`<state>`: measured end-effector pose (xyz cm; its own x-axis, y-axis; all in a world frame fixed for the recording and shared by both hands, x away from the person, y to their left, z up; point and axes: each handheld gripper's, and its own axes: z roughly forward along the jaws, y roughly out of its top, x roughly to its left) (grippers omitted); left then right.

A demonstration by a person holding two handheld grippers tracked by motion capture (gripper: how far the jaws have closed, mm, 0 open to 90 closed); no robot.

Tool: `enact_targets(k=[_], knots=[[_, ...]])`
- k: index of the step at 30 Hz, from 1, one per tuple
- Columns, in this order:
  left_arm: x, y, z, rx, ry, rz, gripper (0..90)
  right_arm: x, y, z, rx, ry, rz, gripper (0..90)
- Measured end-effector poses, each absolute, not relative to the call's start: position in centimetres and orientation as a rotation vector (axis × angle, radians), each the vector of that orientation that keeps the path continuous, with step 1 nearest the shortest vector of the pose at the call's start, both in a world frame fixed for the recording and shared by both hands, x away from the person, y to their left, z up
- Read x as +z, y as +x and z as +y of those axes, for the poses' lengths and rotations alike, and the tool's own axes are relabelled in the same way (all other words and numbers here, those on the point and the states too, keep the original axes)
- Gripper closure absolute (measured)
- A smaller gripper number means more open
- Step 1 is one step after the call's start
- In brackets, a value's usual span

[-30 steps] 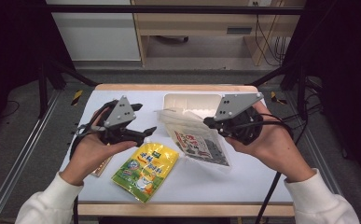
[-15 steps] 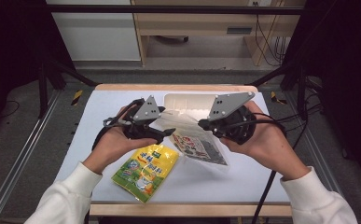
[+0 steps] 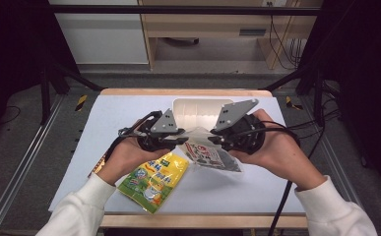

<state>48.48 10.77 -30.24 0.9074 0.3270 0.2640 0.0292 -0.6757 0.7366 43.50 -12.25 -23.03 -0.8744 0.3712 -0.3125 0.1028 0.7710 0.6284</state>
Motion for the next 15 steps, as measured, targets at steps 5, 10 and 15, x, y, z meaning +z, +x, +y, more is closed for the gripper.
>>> enact_targets(k=[5,10,15], knots=[[-30.0,48.1,10.3,0.475,2.283,0.241,70.6,-23.8,44.3,-10.1,0.732,0.339,2.576,73.1],[-30.0,47.9,10.3,0.467,2.276,0.248,70.2,-24.5,44.7,-9.5,0.692,0.352,2.595,80.0],[-30.2,47.9,10.2,0.462,2.195,0.263,56.5,-24.6,44.7,-10.5,0.758,0.403,2.627,87.7]])
